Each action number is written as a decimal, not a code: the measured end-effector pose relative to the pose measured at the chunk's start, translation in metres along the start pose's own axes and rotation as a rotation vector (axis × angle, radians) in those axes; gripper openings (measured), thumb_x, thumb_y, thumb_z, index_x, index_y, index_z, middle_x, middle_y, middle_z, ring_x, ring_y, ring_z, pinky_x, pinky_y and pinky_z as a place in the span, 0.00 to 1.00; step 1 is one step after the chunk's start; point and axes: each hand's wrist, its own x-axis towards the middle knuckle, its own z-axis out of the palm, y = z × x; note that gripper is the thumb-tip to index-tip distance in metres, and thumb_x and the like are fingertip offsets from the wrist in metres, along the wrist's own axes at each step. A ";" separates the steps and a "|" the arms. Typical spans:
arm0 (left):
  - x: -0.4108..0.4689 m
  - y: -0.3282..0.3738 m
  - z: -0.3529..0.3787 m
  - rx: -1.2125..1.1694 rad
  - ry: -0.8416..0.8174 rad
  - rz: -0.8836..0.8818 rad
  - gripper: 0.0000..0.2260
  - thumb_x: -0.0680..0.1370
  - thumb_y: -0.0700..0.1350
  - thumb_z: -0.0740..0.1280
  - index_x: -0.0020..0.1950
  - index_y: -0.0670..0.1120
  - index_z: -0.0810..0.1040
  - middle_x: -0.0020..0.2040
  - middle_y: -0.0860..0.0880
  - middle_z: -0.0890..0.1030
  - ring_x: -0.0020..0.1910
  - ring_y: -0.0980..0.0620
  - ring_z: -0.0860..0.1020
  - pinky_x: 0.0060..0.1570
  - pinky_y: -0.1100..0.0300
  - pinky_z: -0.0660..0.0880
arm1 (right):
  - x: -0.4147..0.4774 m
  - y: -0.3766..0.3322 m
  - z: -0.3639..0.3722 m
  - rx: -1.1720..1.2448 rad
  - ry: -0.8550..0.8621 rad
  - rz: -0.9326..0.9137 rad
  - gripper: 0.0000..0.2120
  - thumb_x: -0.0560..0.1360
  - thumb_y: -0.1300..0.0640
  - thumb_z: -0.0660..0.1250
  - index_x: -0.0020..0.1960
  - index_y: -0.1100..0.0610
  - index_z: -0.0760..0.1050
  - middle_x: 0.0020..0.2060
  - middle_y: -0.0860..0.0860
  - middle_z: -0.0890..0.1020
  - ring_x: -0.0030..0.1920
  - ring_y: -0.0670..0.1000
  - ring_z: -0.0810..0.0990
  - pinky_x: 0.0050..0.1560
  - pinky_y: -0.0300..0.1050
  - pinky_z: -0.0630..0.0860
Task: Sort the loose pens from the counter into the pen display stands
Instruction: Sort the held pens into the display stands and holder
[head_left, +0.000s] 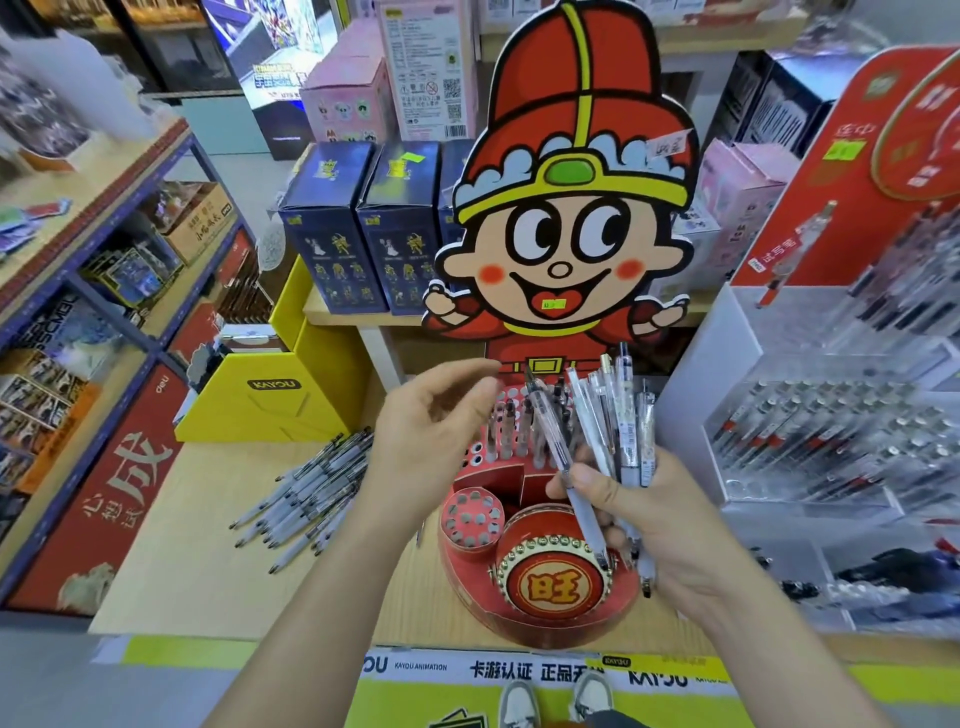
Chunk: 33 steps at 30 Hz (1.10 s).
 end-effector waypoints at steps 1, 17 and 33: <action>-0.006 0.009 0.003 -0.156 -0.081 -0.062 0.11 0.75 0.49 0.68 0.57 0.52 0.80 0.46 0.54 0.84 0.43 0.58 0.81 0.41 0.60 0.78 | 0.000 -0.001 0.001 -0.007 -0.001 -0.004 0.10 0.68 0.57 0.71 0.46 0.61 0.75 0.37 0.59 0.85 0.25 0.46 0.72 0.22 0.36 0.66; -0.008 0.006 -0.013 -0.538 0.045 -0.070 0.08 0.69 0.42 0.69 0.47 0.44 0.81 0.42 0.44 0.84 0.44 0.48 0.83 0.41 0.59 0.79 | -0.001 0.008 -0.008 0.001 0.012 0.013 0.16 0.71 0.52 0.68 0.52 0.63 0.77 0.37 0.57 0.81 0.27 0.47 0.68 0.23 0.36 0.63; -0.013 -0.081 0.001 0.275 0.049 -0.049 0.08 0.72 0.41 0.74 0.50 0.51 0.84 0.43 0.59 0.84 0.43 0.64 0.81 0.41 0.72 0.76 | -0.008 0.018 -0.011 -0.003 0.050 0.014 0.13 0.77 0.55 0.62 0.58 0.62 0.75 0.36 0.57 0.83 0.28 0.50 0.76 0.26 0.38 0.69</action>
